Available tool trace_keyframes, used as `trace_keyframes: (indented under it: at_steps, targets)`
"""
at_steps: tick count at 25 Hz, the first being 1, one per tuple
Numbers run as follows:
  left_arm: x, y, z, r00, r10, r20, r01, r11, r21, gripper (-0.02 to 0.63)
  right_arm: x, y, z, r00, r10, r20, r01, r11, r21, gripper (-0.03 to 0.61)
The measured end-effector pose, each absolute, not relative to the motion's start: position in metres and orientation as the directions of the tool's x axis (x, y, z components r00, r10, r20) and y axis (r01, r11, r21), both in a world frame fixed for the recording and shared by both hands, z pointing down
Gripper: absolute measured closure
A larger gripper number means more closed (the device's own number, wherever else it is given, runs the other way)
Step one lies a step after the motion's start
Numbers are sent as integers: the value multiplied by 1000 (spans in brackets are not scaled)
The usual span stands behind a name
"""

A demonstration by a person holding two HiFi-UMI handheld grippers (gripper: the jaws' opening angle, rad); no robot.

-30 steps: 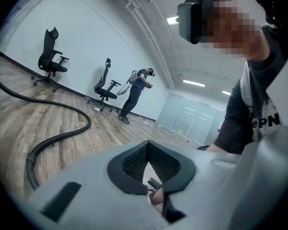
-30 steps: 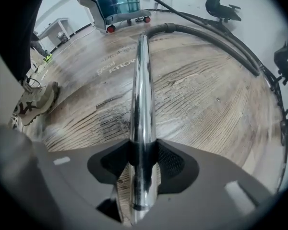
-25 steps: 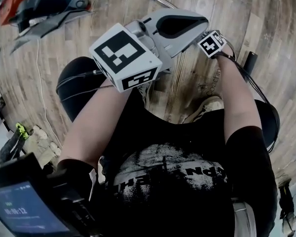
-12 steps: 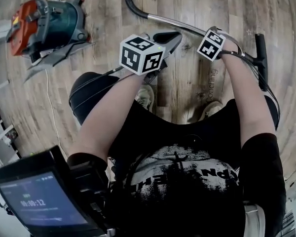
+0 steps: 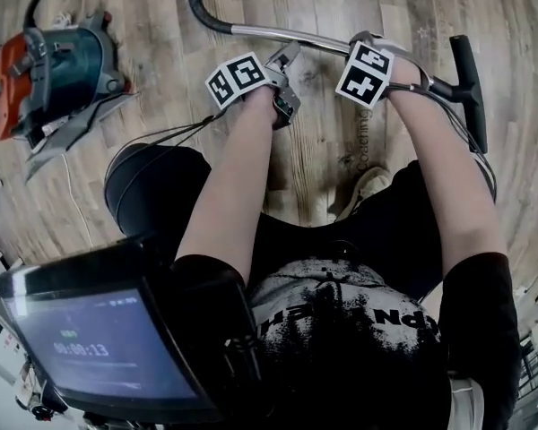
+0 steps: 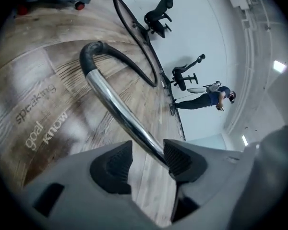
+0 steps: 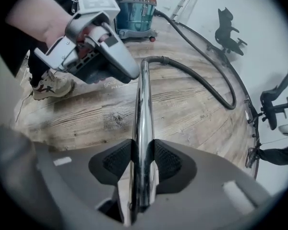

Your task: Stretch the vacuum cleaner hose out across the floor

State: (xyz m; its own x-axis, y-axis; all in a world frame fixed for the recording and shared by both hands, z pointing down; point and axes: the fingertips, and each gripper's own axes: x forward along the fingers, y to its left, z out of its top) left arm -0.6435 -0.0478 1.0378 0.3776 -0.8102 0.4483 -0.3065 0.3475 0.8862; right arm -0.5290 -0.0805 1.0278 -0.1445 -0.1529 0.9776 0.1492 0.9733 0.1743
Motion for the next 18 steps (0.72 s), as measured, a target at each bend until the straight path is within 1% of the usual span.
trace_keyframes:
  at_steps: [2,4,6,7,8,10,13,15,18]
  targets:
    - [-643,-46,1053,359,-817,452,-280,367,887,405,-527,-80,1027,-150,-151,977,141,975,172,422]
    - [-646,-52,1061,322,-849,419,-216,365,905,390,-526,-76,1026,-159,-142,977,124,979,163,422]
    - [-650,-65,1061,273,-895,352,-132,328,936,366,-525,-72,1021,-170,-138,976,110,981,158,422]
    - [-652,-73,1060,250,-917,310,-92,296,951,325,-526,-70,1019,-177,-139,974,105,982,159,422]
    - [-653,-80,1060,227,-935,272,-60,265,962,309,-527,-69,1016,-185,-141,973,100,982,161,422]
    - [-655,-88,1064,196,-952,236,-29,235,972,310,-529,-63,1010,-199,-145,969,98,981,167,422]
    - [-651,-101,1068,177,-966,187,11,192,981,333,-524,-59,1005,-204,-155,967,107,978,179,423]
    - [-656,-108,1059,126,-985,117,80,127,989,408,-526,-57,1003,-219,-152,964,92,980,176,423]
    - [-662,-112,1034,56,-998,13,153,21,988,462,-528,-54,1001,-245,-123,962,56,988,141,423]
